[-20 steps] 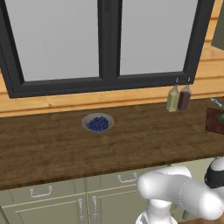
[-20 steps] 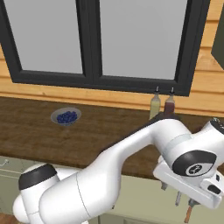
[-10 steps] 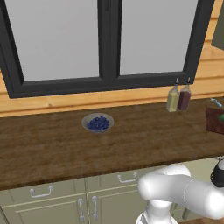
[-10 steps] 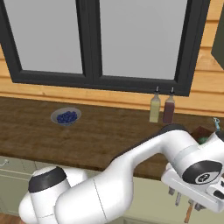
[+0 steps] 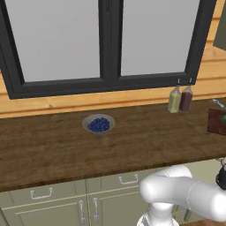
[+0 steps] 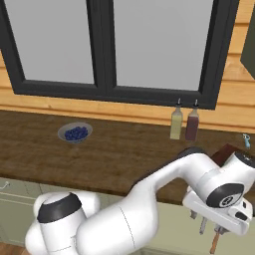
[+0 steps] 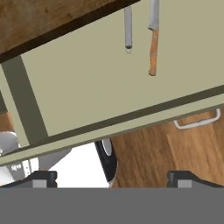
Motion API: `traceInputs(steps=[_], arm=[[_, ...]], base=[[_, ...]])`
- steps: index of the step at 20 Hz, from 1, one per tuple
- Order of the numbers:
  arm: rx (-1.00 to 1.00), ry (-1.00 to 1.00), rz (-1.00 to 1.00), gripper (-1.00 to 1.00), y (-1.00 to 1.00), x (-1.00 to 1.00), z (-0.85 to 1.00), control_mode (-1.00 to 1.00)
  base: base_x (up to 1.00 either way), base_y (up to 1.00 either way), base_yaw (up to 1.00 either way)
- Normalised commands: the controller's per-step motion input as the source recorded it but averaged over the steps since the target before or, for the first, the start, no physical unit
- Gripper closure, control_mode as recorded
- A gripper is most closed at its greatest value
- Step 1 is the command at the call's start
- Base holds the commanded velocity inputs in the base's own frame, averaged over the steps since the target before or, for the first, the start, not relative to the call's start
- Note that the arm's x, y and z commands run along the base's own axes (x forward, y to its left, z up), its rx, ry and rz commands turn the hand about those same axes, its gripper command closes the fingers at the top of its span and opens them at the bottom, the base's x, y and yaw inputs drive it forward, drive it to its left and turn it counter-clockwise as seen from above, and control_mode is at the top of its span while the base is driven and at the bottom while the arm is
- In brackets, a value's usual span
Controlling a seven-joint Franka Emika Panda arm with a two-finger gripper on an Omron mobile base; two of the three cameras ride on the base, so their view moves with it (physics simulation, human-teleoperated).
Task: Place the appropriate cutting tool for cutting the broccoli skin on the cutting board.
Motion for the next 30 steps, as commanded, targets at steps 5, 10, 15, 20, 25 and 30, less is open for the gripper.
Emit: traceInputs(steps=[5,10,15,20,25,30], arm=[[-0.07,0.0,0.0,-1.0,0.0,0.0,-0.56,-1.0],[-0.07,0.0,0.0,-1.0,0.0,0.15,-0.32,-1.0],[-0.04,0.0,0.0,-1.0,0.0,0.24,-0.28,-1.0],[-0.02,-0.01,0.0,-1.0,0.0,0.09,-0.4,-1.0],[0.0,-0.01,0.0,-1.0,0.0,0.01,-0.35,-1.0],[-0.02,0.0,0.01,-1.0,0.0,0.08,-0.37,-1.0]], base=[[0.0,0.0,0.0],[0.0,0.0,0.0],[0.0,0.0,0.0],[0.0,0.0,0.0],[0.0,0.0,0.0],[0.0,0.0,0.0]])
